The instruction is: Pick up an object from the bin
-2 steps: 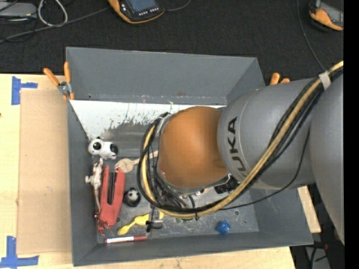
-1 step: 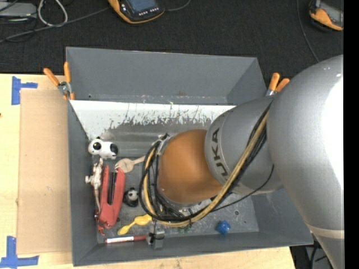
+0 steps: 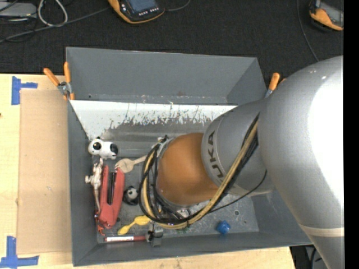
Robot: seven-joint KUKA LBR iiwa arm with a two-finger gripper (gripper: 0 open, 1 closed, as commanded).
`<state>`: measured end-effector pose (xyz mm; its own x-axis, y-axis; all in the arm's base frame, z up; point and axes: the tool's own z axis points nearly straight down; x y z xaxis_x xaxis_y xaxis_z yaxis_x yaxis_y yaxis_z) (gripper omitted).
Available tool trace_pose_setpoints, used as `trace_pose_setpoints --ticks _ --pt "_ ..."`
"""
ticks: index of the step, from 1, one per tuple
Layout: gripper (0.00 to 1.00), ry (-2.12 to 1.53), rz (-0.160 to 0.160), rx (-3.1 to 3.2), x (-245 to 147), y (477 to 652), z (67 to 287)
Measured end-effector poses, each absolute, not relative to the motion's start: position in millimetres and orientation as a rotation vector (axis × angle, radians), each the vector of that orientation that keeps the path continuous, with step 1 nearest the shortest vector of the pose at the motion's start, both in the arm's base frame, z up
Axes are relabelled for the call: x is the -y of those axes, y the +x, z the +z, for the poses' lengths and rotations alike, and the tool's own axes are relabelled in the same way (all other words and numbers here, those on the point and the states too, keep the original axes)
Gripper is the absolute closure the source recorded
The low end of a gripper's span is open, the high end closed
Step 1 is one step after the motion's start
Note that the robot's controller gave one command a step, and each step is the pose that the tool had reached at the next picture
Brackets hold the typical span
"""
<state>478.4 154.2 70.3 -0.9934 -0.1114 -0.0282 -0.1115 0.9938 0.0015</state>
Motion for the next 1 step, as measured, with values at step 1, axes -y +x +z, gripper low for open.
trace_pose_setpoints --ticks 1 --pt "0.00 -0.168 0.005 -3.113 -152.9 481.1 70.4"
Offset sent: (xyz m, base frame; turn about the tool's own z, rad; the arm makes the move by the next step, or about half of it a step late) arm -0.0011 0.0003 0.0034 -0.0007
